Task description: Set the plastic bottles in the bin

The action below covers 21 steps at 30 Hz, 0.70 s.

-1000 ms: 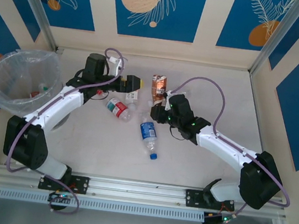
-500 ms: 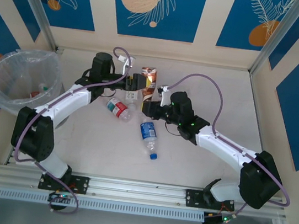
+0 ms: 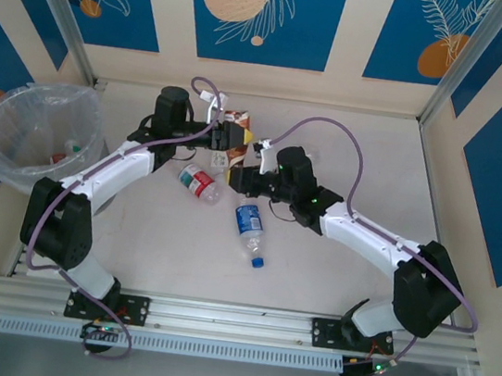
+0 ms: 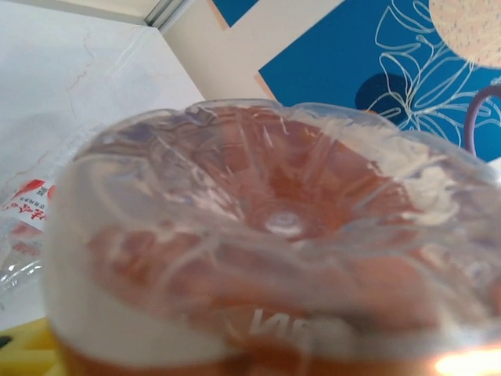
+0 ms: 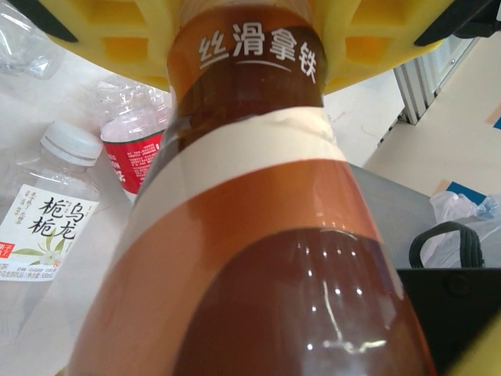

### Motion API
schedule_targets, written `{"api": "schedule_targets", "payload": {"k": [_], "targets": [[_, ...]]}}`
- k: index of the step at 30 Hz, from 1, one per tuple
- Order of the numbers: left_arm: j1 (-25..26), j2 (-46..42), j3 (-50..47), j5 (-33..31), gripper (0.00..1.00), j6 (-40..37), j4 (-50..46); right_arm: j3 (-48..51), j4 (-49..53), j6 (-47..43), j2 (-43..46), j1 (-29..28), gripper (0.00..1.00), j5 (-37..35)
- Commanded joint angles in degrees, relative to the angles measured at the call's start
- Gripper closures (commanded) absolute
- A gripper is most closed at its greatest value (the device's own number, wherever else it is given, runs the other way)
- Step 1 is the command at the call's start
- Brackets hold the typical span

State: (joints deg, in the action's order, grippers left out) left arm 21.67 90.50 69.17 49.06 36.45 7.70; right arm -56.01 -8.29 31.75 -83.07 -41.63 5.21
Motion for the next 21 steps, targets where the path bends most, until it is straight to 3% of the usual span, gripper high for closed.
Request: {"api": "schedule_targets", "payload": {"k": [1,9,21], "targets": [[0.74,-0.3,1.5,-0.2,0.42,-0.63,1.07,-2.86,1.17,-0.24,-1.25,0.14,0.75,1.97],[0.76,-0.67,2.29,-0.85,0.51,-1.94,-2.23,-3.23,2.97,-0.47,-1.05,0.32,0.64,1.38],[0.74,-0.28,3.08,-3.16,0.53,-2.09,-3.8,-2.33,3.49,-0.77,0.57,1.33,0.28,1.82]]}}
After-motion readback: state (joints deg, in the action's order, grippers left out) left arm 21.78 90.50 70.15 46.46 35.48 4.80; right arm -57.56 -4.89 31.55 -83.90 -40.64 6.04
